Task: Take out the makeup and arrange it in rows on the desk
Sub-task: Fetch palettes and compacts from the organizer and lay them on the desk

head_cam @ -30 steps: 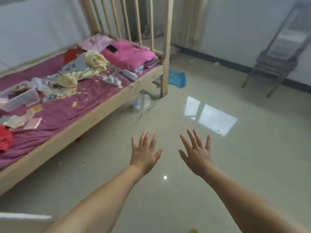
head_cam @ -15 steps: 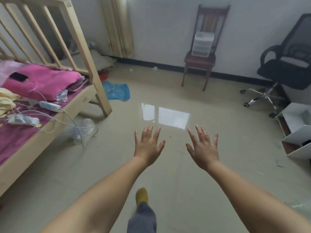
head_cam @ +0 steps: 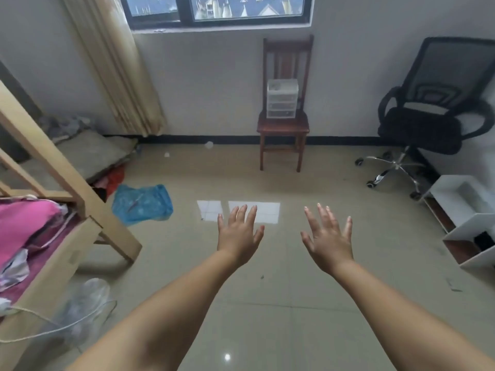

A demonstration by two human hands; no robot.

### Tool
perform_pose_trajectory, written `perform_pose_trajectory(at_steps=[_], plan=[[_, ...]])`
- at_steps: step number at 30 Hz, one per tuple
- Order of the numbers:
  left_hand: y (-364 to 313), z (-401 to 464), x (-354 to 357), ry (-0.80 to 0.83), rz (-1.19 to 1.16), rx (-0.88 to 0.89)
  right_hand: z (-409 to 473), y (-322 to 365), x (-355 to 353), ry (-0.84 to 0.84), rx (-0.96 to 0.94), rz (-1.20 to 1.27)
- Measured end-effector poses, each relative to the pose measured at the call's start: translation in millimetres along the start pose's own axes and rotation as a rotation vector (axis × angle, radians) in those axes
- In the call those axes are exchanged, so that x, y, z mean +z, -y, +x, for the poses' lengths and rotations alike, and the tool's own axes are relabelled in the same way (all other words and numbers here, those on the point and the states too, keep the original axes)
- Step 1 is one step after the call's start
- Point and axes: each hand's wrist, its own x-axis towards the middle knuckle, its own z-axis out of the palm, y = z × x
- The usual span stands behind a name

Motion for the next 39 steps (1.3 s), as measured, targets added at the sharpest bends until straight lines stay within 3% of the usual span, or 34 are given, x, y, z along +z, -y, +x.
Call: perform_pose_trajectory(at_steps=[9, 19, 25, 39], plan=[[-29.5, 208.2, 3.1, 0.015, -0.034, 0.094, 182.3, -59.1, 2.4, 0.012, 0.072, -0.007], [-70.3, 442.4, -2.3, 0.014, -0.033, 0.022, 420.6, -138.4, -15.4, 0.045, 0.004, -0.056], [-61.7, 577.1, -9.6, -0.002, -0.072, -0.042, 558.4, -152.3, -18.1, 0.081, -0.061, -0.042], [-16.0, 932.3, -48.0, 0.029, -0.014, 0.024, 912.1, -173.1, -12.6, 0.085, -0.018, 0.005]])
